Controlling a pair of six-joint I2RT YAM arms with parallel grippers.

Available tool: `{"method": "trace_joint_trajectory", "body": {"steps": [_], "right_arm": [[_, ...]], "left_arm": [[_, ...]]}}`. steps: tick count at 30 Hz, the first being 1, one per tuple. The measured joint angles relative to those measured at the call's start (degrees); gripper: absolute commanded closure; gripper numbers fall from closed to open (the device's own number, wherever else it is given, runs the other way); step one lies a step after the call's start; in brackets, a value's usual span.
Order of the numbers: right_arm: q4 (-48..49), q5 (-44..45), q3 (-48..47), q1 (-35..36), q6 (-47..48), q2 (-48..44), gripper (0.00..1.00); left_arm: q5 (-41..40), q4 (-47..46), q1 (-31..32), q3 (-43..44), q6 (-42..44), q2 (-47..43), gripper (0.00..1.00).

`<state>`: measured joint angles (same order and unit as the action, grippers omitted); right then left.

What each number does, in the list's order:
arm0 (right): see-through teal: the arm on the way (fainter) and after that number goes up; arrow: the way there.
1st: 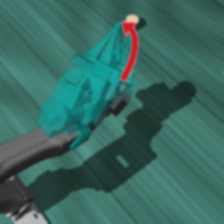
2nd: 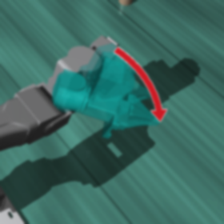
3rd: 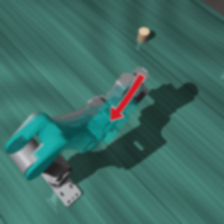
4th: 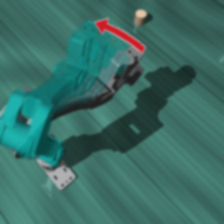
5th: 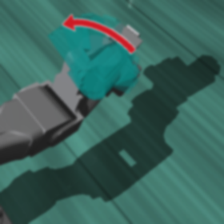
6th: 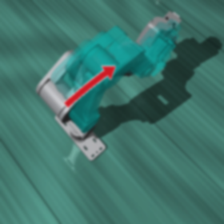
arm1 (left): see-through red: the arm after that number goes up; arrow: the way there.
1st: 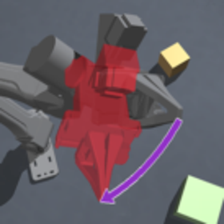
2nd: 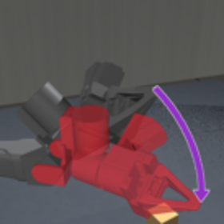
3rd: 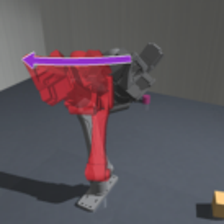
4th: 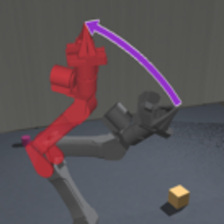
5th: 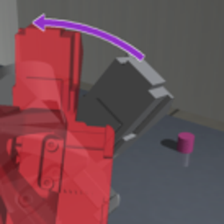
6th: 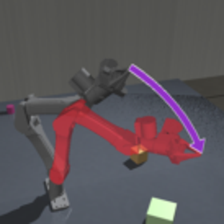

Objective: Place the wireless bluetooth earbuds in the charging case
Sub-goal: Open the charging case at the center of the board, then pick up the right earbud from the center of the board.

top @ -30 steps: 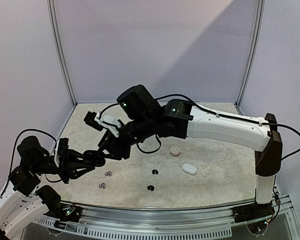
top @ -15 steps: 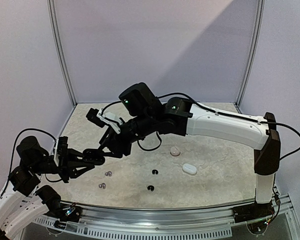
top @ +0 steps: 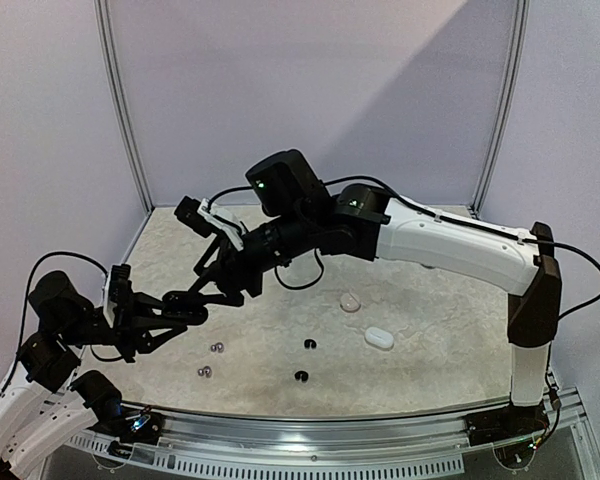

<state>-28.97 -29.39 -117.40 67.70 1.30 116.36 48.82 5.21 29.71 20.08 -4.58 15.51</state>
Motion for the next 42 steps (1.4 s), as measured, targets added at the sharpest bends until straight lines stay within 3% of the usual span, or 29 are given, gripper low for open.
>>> {"method": "trace_joint_trajectory", "body": {"steps": [6, 10, 14, 22, 29, 42], "right_arm": [[1.7, -1.5, 0.7, -1.5, -1.5, -0.9, 0.36], [4.8, -0.9, 6.0, -4.5, -4.9, -5.3, 0.54], [4.5, 5.2, 11.2, -10.3, -9.6, -9.4, 0.7], [-6.1, 18.6, 14.1, -15.0, -9.7, -3.7, 0.83], [-13.5, 19.6, 17.9, -14.5, -4.2, 5.1, 0.84], [-11.9, 15.8, 26.7, -14.5, 2.2, 5.7, 0.81]], "left_arm": [[0.0, -0.3, 0.0, 0.0, -1.0, 0.0, 1.0], [0.0, -0.3, 0.0, 0.0, -1.3, 0.0, 1.0], [0.0, -0.4, 0.0, 0.0, -1.4, 0.0, 1.0], [0.0, -0.7, -0.2, 0.0, -1.4, -0.1, 1.0], [0.0, -0.7, -0.3, 0.0, -1.3, -0.3, 1.0], [0.0, -0.7, -0.3, 0.0, -1.1, -0.5, 1.0]]}}
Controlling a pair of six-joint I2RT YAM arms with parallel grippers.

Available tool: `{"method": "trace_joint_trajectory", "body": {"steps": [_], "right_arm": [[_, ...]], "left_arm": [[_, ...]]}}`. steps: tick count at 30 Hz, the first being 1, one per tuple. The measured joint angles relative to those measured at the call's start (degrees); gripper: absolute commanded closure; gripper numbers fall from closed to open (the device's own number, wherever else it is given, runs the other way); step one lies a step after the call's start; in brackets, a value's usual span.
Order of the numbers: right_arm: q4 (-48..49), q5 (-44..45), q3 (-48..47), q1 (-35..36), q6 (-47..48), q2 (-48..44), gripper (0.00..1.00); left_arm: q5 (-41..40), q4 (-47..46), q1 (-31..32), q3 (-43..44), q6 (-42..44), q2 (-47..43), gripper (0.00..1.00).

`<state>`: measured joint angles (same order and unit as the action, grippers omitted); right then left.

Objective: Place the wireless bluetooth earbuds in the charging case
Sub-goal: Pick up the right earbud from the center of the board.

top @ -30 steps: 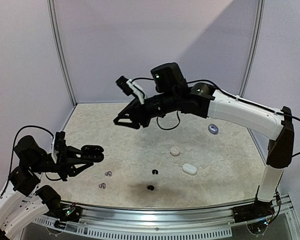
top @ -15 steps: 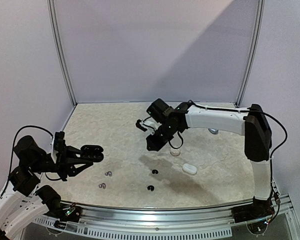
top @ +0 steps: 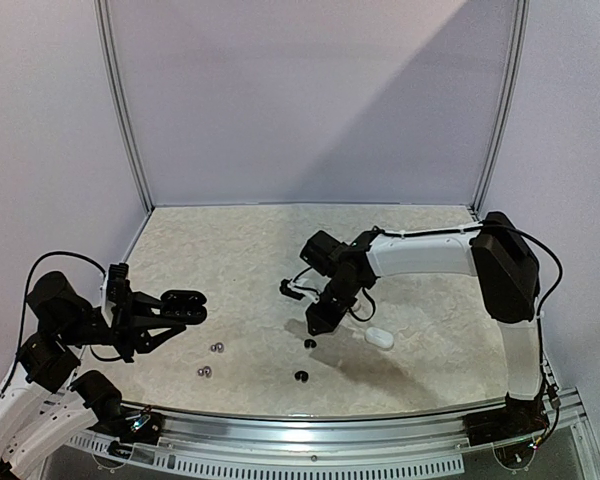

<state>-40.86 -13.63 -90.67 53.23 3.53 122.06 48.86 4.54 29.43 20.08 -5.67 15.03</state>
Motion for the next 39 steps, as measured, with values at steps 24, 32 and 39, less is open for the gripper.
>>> {"method": "trace_joint_trajectory", "body": {"steps": [24, 32, 39], "right_arm": [[2.6, -8.8, 2.5, 0.0, 1.9, 1.3, 0.8], [3.1, -11.3, 3.2, 0.2, 1.6, 1.3, 0.8], [3.2, -13.5, 3.4, 0.9, 1.3, 1.3, 0.82]], "left_arm": [[0.0, 0.0, -0.1, 0.0, 0.6, 0.0, 1.0], [0.0, 0.0, -0.1, 0.0, 1.1, 0.0, 1.0], [0.0, 0.1, -0.1, -0.3, 1.2, 0.0, 1.0]]}}
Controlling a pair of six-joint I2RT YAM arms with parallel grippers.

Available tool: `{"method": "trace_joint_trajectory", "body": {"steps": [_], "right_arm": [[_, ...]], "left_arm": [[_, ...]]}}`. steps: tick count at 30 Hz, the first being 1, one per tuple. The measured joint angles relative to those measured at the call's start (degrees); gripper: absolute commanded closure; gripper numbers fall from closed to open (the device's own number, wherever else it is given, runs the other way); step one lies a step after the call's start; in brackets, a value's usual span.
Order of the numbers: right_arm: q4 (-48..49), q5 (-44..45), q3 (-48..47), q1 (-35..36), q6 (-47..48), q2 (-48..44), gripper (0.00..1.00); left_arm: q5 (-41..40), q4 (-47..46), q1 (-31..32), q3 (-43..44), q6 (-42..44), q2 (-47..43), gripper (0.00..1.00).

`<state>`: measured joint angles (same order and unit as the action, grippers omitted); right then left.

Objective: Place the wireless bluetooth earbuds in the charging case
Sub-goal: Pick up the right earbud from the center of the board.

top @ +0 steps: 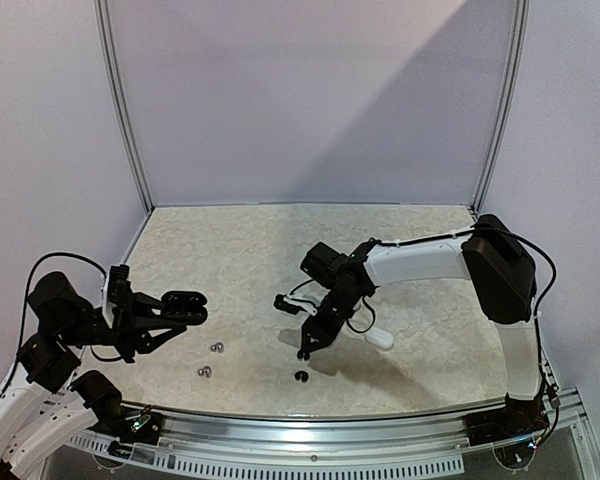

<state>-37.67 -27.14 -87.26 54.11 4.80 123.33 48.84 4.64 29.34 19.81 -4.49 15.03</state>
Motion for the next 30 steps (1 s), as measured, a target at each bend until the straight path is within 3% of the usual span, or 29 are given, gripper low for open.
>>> {"method": "trace_joint_trajectory", "body": {"steps": [8, 17, 30], "right_arm": [[0.0, -2.4, 0.3, 0.7, -0.4, -0.1, 0.84], [0.0, -4.4, 0.5, 1.4, -1.1, -0.1, 1.0], [-4.2, 1.0, -4.2, 1.7, -1.1, -3.8, 1.0]], "left_arm": [[0.0, 0.1, 0.0, 0.0, 0.3, 0.0, 1.0], [0.0, 0.3, 0.0, 0.0, 0.5, 0.0, 1.0], [2.8, 0.7, 0.0, 0.0, 2.9, -1.0, 1.0]]}}
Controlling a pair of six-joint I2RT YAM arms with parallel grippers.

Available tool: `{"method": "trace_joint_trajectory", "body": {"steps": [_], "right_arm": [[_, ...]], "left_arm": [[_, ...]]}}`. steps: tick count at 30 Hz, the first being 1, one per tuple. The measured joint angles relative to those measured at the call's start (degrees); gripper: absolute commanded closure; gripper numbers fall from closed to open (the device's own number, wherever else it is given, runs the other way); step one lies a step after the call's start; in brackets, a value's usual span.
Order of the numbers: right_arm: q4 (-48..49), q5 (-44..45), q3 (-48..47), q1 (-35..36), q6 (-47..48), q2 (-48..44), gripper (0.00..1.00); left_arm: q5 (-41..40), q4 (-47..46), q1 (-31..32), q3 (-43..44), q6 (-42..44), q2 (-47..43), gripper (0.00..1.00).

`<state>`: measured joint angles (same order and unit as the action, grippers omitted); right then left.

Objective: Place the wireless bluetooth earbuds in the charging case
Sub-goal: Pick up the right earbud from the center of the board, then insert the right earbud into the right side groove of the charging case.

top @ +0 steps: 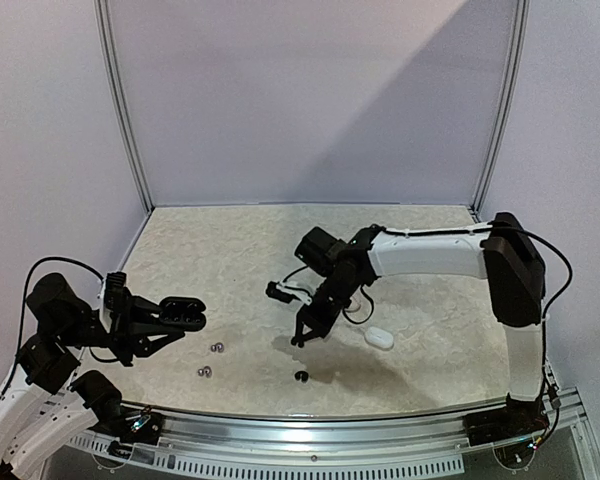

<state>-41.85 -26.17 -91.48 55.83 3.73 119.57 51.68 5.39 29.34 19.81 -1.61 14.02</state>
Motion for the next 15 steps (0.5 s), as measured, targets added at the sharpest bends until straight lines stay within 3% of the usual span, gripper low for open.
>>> {"method": "trace_joint_trajectory", "body": {"steps": [5, 15], "right_arm": [[-2.7, 5.6, -10.3, 2.1, 0.9, -6.1, 1.0], [-4.9, 12.3, -31.4, 14.5, 5.1, -11.0, 1.0]], "left_arm": [[2.4, 0.7, 0.0, 0.0, 2.1, -0.2, 1.0], [6.6, 3.1, 0.0, 0.0, 5.6, -0.9, 1.0]]}}
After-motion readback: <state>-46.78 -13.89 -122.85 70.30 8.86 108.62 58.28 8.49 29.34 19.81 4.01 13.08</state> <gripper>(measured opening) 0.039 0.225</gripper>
